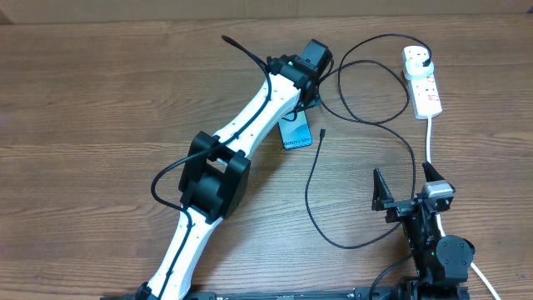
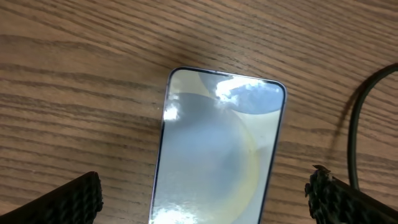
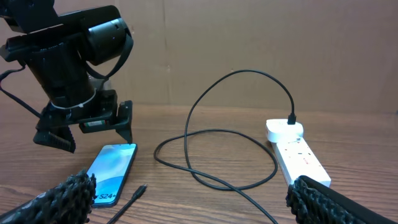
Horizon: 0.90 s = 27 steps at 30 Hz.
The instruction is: Plug charger to phone and switch on socket
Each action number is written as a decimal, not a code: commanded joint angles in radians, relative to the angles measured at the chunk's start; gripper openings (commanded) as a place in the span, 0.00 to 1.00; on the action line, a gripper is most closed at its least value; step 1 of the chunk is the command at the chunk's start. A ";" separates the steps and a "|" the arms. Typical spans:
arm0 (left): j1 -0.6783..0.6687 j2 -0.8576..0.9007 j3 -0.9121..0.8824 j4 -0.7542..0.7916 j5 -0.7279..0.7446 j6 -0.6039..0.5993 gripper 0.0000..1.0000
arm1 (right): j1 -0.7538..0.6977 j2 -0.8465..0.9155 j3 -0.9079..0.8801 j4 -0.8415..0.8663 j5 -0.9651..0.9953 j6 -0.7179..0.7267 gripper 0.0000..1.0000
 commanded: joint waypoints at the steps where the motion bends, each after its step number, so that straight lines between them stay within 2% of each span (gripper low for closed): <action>1: -0.010 0.023 0.022 0.002 -0.027 -0.025 1.00 | 0.005 -0.012 -0.010 0.004 -0.005 0.002 1.00; 27: -0.023 0.098 0.020 0.029 0.029 -0.002 1.00 | 0.005 -0.012 -0.010 0.004 -0.005 0.002 1.00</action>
